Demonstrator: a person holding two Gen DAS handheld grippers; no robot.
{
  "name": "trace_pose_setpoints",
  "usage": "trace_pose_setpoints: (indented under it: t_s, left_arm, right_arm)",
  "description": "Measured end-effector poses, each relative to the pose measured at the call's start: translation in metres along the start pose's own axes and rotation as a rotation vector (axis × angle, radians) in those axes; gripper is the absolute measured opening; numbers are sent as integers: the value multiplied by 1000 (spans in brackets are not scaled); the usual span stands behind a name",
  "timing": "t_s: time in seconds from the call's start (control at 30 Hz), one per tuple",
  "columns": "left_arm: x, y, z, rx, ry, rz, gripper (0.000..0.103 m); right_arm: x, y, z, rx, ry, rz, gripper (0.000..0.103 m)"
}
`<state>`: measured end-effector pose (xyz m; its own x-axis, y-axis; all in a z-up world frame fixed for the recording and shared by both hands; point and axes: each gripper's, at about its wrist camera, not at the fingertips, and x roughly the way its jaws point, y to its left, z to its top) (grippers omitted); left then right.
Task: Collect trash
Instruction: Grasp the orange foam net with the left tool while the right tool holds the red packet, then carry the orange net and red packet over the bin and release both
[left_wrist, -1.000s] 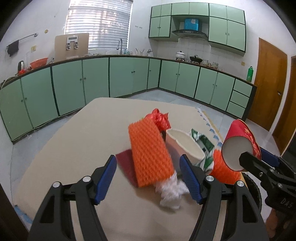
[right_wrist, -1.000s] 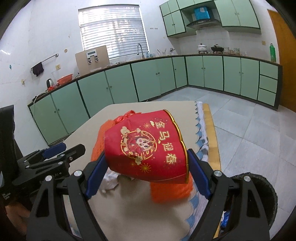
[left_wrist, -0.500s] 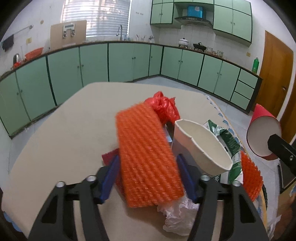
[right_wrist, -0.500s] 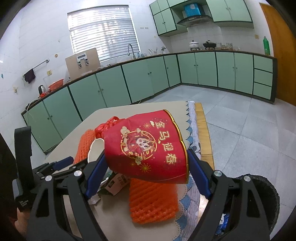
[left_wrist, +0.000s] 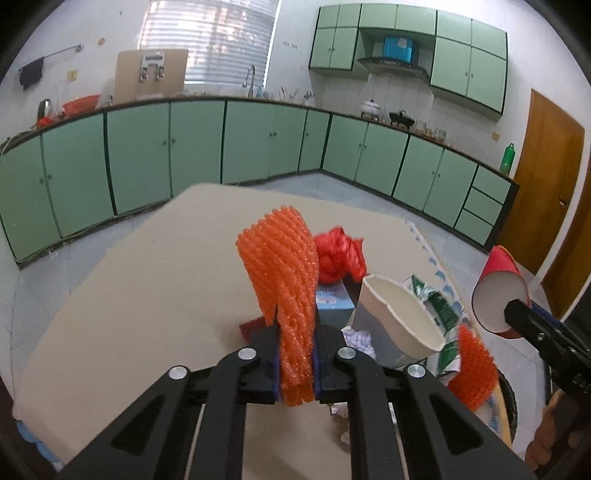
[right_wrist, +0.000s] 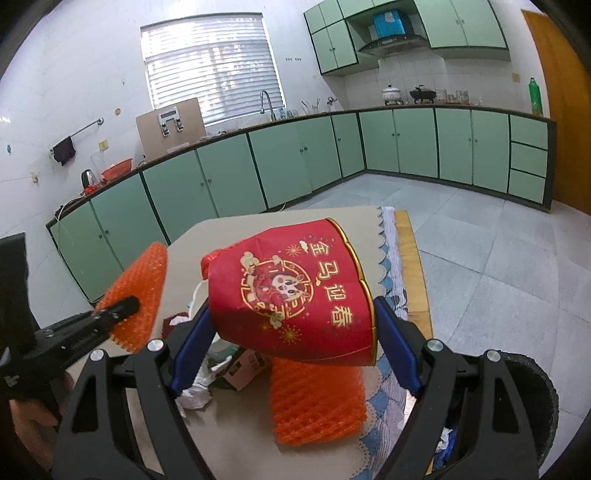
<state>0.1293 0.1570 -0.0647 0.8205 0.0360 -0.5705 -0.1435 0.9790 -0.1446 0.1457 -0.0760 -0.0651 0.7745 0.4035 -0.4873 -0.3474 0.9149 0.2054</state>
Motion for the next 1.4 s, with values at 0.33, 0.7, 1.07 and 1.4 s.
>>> trace_pose_setpoints:
  t_s: [0.33, 0.7, 1.07, 1.4]
  left_arm:
    - [-39, -38, 14, 49, -48, -93, 12]
    - [-27, -139, 5, 152, -3, -289, 12]
    - [-3, -240, -17, 232, 49, -459, 12]
    - [25, -297, -43, 283, 106, -516, 12]
  right_arm:
    - [-38, -17, 1, 31, -32, -11, 80]
    - [-93, -79, -13, 66, -39, -159, 80]
    - [-147, -173, -42, 156, -52, -356, 80]
    - [-146, -222, -74, 224, -17, -440, 80]
